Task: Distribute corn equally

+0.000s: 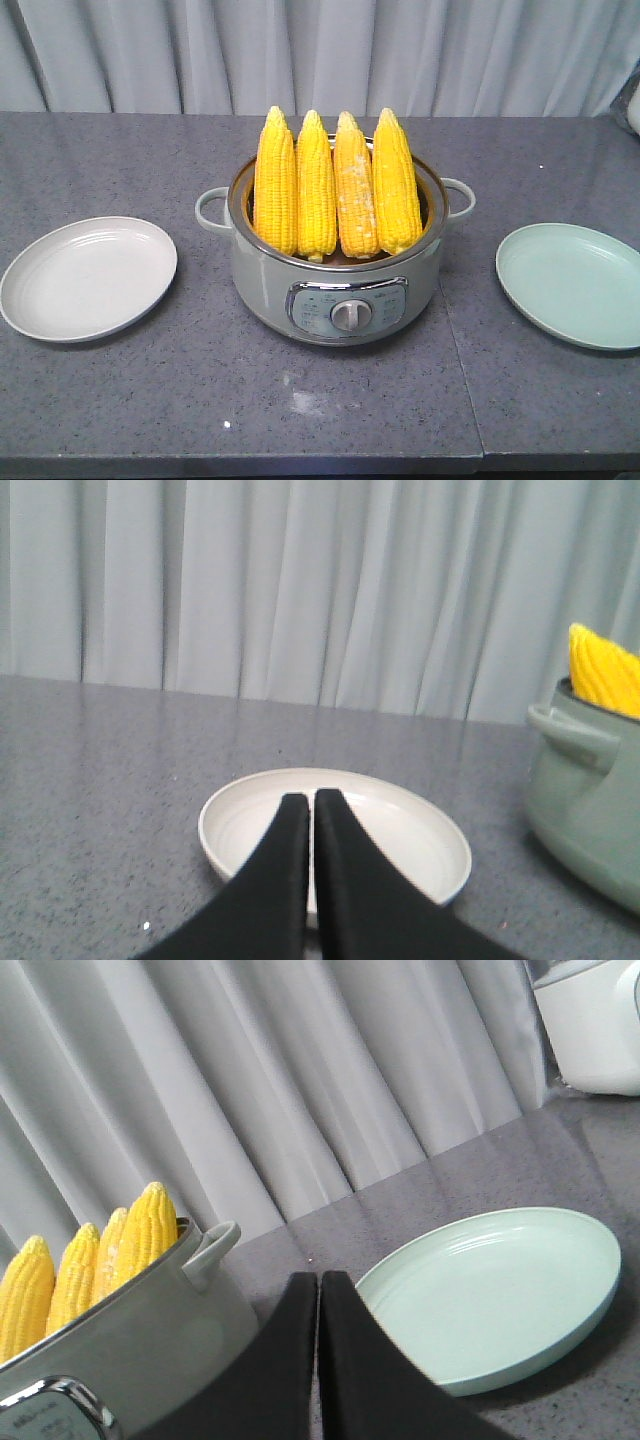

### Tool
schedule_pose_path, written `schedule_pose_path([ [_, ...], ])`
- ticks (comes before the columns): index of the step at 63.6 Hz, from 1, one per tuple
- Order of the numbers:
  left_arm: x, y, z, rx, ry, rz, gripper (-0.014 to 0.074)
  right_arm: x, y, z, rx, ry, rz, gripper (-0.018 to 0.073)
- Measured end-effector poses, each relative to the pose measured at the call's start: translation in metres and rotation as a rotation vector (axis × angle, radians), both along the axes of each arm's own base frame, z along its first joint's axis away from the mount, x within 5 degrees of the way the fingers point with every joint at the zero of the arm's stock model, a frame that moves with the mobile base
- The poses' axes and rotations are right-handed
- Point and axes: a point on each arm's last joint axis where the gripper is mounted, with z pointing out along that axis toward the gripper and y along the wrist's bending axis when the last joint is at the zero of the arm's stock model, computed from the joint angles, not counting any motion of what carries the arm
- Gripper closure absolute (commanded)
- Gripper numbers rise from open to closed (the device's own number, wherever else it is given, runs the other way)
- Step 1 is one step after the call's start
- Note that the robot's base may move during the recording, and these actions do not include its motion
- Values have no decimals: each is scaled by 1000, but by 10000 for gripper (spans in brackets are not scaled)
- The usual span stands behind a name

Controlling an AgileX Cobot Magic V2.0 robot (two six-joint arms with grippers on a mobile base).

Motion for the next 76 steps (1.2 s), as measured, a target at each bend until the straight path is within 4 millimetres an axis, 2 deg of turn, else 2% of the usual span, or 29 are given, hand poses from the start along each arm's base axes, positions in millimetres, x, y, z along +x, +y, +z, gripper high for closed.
schedule_pose_path([
  [16,-2,-1,11,-135,-126,-32,602,0,0,1,106,-11,6,561],
  [34,-7,-2,27,-435,-297,-136,602,0,0,2,165,9,18,561],
  [38,-8,-2,30,-514,-325,-168,602,-3,2,14,139,6,29,561],
  [43,-10,-2,37,-583,-347,-195,602,-8,3,39,94,-15,41,561],
  [54,-20,-2,73,-610,-408,-221,602,-13,5,90,-41,-13,48,561],
  [62,-31,-2,100,-590,-405,-207,602,-6,6,114,-144,40,55,556],
  [68,-40,-1,117,-528,-386,-173,601,3,7,125,-213,88,62,540],
  [76,-51,1,141,-457,-370,-117,595,14,7,139,-301,143,77,472],
])
